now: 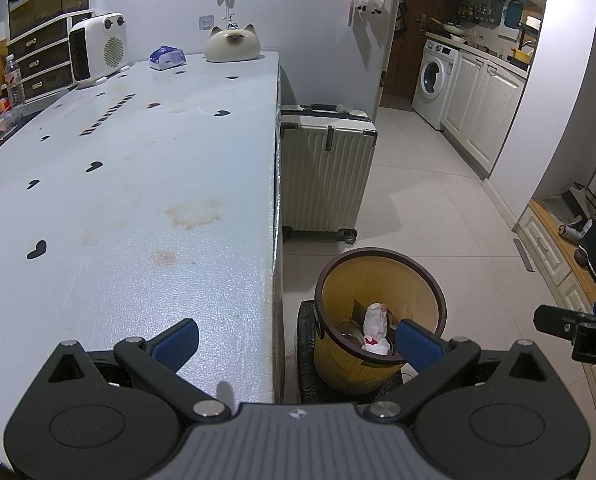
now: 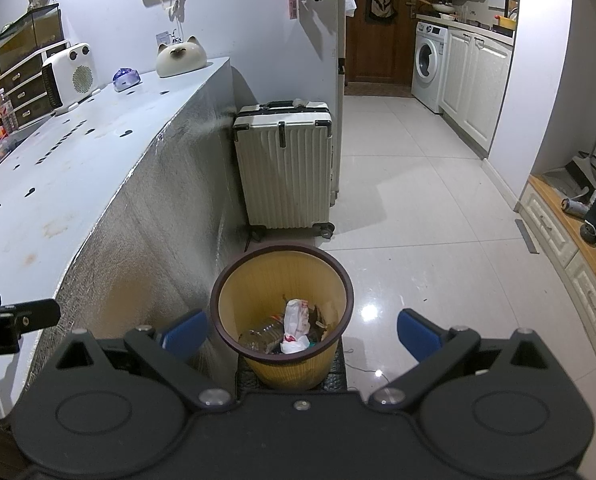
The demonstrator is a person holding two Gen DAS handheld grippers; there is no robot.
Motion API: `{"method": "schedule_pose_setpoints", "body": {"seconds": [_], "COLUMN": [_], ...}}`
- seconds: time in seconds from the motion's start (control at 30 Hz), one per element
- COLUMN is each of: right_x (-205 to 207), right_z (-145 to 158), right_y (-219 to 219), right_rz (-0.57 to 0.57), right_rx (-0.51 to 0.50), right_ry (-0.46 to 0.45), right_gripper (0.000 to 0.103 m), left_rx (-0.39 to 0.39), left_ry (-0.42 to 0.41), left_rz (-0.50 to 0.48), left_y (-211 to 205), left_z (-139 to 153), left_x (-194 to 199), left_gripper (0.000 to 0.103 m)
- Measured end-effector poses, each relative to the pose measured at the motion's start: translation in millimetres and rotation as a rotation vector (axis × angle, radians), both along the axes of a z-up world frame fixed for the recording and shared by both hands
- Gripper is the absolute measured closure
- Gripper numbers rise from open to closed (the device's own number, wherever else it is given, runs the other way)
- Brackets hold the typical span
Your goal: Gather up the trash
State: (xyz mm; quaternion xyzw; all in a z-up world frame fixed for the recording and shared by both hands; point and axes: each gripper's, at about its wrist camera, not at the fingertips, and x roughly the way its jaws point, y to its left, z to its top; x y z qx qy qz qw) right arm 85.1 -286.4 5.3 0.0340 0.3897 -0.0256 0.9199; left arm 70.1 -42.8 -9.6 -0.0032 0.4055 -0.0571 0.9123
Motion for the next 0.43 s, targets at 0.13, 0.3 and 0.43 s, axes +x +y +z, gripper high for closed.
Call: {"method": "schedule_pose_setpoints", "body": {"seconds": [0.13, 0.3, 0.43], "right_x": [0.6, 0.1, 0.2], "right_z": [-0.4, -0.4, -0.4], "right_y": [-0.6, -1.3, -1.6], "right_rz": [0.001, 0.001, 0.001], "right_rx": [0.000, 0.001, 0.000], "right_ry": [-0.001, 0.000, 0.000], "right_gripper": [0.001, 0.001, 0.001], "left_rx": [0.000, 0.003, 0.005], "left_ry": [0.000, -0.002, -0.004], "left_rz": [0.000, 0.002, 0.007], "left_y": [0.0, 0.5, 2.6], "left_z": [-0.2, 1.1, 3.6], "left_x": [-0.2, 1.8, 4.6], "left_gripper": [0.000, 0.000, 0.000]}}
